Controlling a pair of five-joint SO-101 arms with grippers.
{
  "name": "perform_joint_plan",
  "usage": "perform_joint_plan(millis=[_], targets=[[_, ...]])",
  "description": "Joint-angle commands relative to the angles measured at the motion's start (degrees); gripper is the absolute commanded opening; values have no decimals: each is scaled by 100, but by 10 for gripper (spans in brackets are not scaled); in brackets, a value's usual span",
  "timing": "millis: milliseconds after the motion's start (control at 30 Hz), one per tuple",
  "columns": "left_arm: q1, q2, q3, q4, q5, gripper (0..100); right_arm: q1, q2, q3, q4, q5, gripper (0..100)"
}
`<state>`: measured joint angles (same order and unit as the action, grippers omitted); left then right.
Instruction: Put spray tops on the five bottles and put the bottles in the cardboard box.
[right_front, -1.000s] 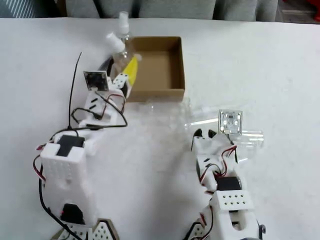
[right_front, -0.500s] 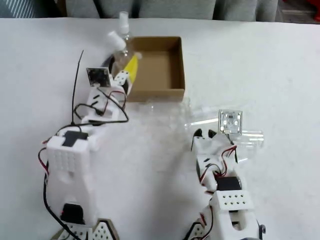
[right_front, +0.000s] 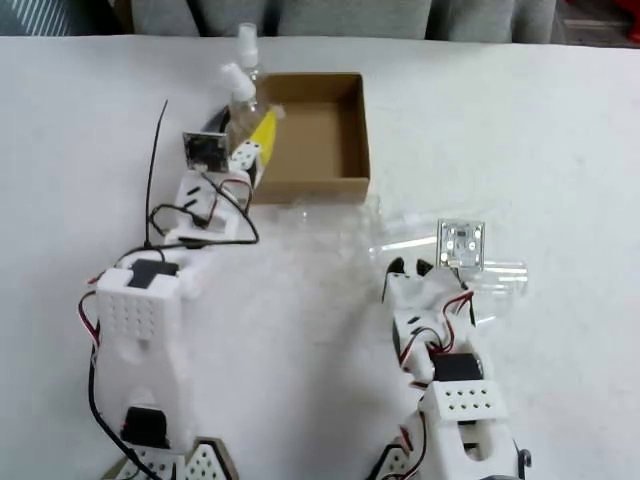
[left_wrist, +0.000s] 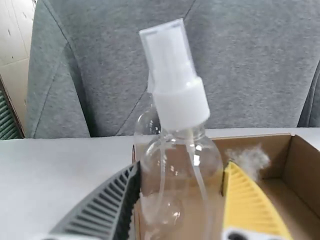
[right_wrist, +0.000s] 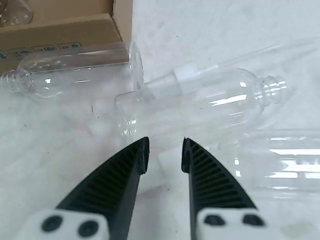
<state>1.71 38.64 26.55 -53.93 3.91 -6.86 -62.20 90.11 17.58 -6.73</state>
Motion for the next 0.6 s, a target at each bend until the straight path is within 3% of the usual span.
perform_joint_plan(millis=[0, 100, 300, 567], targets=[[48, -75, -53, 26, -105, 250, 57, -57, -35, -101, 26, 91], [22, -75, -53, 18, -35, 255, 57, -57, -35, -101, 26, 91], [31, -66, 53, 343, -26, 389, 57, -57, -35, -101, 26, 91], [-40, -119, 35, 422, 44, 387, 57, -57, -35, -101, 26, 91]])
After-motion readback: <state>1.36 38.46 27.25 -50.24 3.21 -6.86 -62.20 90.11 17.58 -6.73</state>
